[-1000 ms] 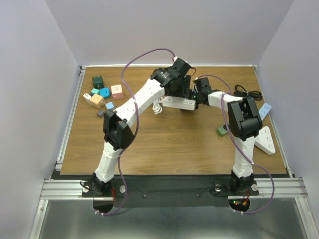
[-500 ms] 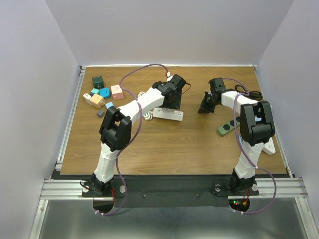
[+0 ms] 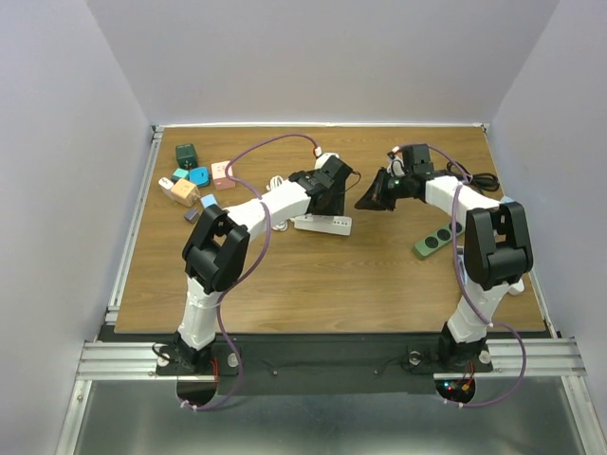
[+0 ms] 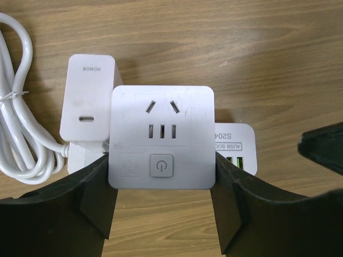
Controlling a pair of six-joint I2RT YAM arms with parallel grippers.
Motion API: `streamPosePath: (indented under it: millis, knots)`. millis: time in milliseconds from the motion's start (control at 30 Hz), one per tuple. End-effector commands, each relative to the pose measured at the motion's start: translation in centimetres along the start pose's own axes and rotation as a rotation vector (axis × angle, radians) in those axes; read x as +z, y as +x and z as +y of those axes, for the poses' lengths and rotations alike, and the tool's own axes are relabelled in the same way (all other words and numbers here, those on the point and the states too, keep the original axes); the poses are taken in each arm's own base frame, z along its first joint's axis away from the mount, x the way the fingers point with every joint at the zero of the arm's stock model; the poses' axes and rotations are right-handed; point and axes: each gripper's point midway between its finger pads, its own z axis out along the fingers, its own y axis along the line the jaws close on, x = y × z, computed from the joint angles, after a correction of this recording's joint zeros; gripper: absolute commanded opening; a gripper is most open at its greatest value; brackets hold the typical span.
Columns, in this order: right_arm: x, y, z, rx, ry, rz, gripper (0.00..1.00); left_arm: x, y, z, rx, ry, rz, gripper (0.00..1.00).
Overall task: Pull the plug off the socket
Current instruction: Remove the plug from the socket.
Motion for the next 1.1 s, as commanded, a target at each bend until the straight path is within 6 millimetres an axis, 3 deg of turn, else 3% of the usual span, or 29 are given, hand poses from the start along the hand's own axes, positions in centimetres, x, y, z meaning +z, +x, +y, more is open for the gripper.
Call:
streamPosePath:
  millis: [0, 300, 500, 667, 767, 933, 1067]
  knots:
    - [-0.3, 0.7, 2.8, -0.024, -0.146, 0.045, 0.0, -2.1, -2.1, -0.7, -0.059, 0.034, -0.089, 0.0]
    - [2.5, 3.6, 3.4, -0.042, -0.163, 0.151, 0.0, -2.0, -2.4, -1.9, -0.047, 0.058, -0.097, 0.0]
    - [5.0, 6.6, 2.0, -0.031, -0.114, 0.231, 0.0, -2.2, -2.3, -2.0, -0.047, 0.058, -0.1, 0.0]
    - [6.3, 7.5, -0.1, -0.026, -0.036, 0.236, 0.0, -2.6, -2.4, -2.2, -0.042, 0.069, -0.101, 0.0]
    - [6.6, 7.6, -0.7, -0.022, -0.017, 0.239, 0.0, -2.9, -2.1, -2.2, -0.02, 0.067, -0.1, 0.0]
    - [5.4, 7.1, 1.8, -0.049, -0.089, 0.235, 0.0, -2.2, -0.3, -0.9, 0.01, 0.017, -0.066, 0.0]
    - [4.4, 6.3, 2.5, -0.056, -0.069, 0.191, 0.0, -2.3, 0.1, -0.5, 0.01, 0.01, -0.07, 0.0]
